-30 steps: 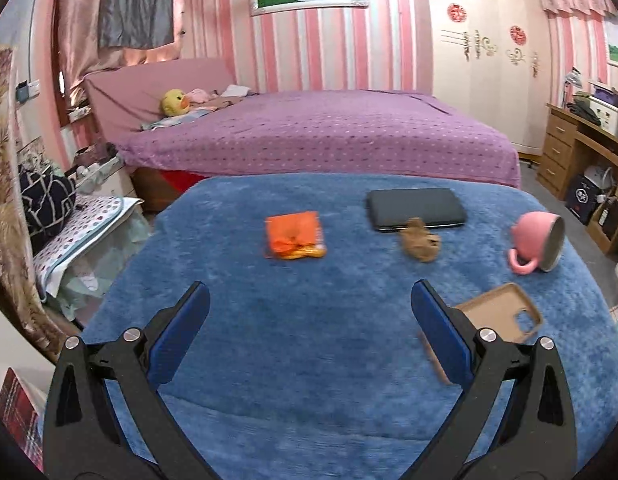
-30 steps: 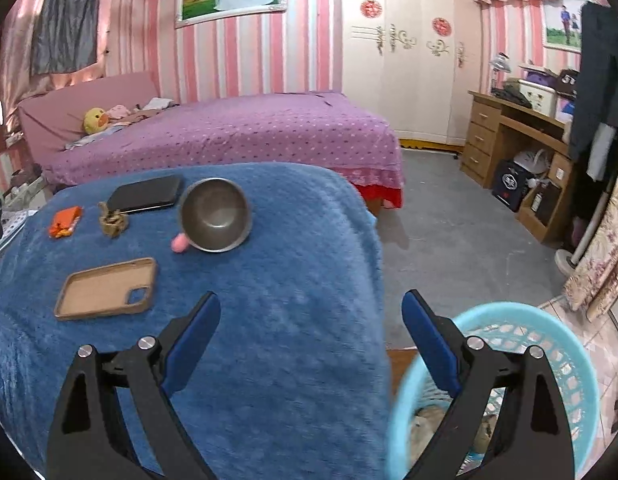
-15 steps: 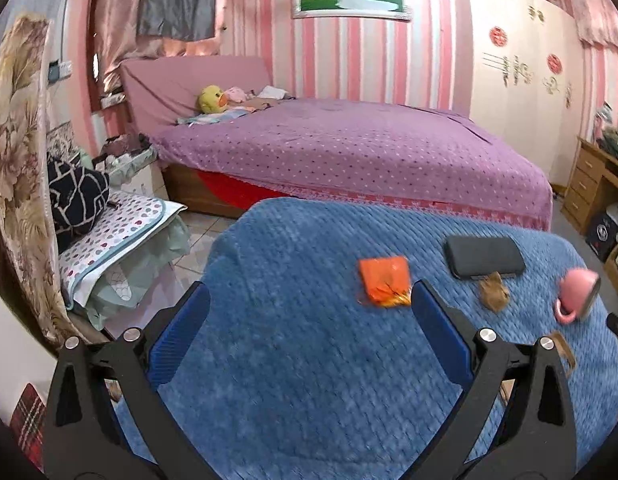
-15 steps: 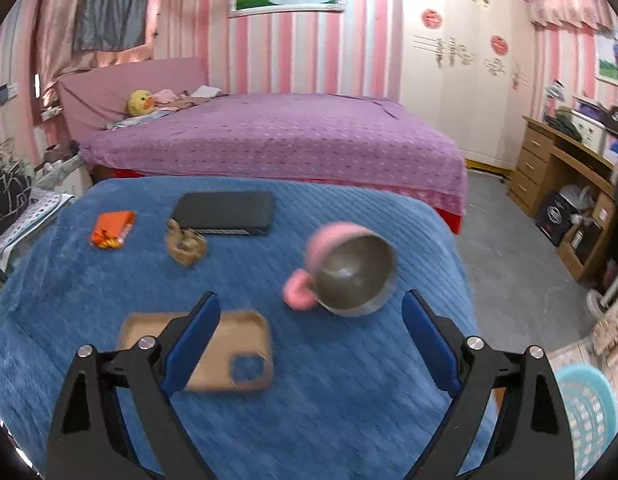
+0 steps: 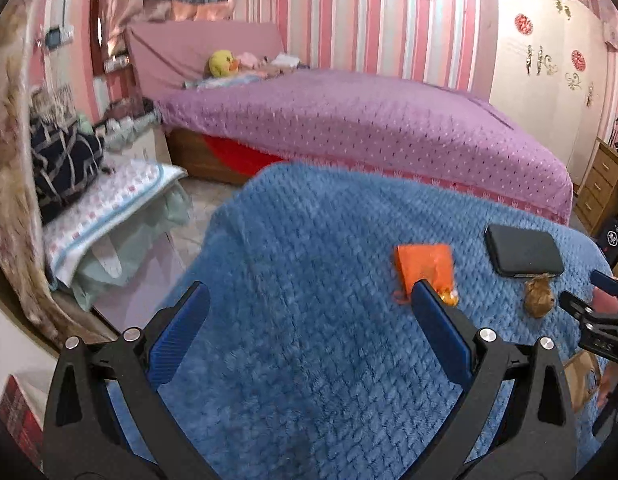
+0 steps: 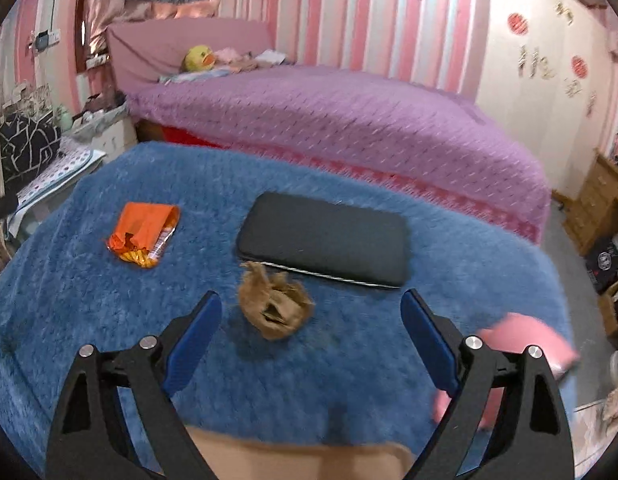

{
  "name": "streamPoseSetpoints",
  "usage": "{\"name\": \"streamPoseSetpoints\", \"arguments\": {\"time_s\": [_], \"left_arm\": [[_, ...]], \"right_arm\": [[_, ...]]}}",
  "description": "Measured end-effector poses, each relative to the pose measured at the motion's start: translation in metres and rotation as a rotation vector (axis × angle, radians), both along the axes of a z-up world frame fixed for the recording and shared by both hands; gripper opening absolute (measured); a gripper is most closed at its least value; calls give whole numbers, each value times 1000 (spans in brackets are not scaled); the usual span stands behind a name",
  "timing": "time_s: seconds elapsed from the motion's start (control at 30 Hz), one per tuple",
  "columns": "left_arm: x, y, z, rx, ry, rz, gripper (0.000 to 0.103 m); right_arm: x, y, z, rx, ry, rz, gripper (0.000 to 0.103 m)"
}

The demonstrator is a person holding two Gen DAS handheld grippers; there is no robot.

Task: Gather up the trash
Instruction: 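Move both tools back over the bed toward the orange packet and brown paper, then grasp the crumpled brown paper with the right gripper while the left grasps the orange snack packet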

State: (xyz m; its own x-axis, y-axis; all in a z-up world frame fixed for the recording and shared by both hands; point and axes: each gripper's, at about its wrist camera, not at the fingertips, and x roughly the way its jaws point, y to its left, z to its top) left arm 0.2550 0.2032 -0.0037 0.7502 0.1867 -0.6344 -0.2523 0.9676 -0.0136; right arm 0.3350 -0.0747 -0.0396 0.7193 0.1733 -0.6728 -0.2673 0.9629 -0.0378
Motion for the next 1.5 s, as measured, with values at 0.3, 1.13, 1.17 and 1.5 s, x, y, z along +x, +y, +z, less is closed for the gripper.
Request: {"name": "streamPoseSetpoints", "arguments": {"time_s": [0.3, 1.13, 1.17, 1.5], "left_arm": [[33, -23, -33, -51, 66, -46, 97], [97, -96, -76, -35, 150, -152, 30], [95, -97, -75, -33, 146, -150, 26], [39, -102, -46, -21, 86, -130, 17]], "right_arm": [[29, 9, -29, 55, 124, 114, 46], [-35, -92, 11, 35, -28, -33, 40], [-40, -95, 13, 35, -33, -40, 40], [-98, -128, 23, 50, -57, -112, 40]]}}
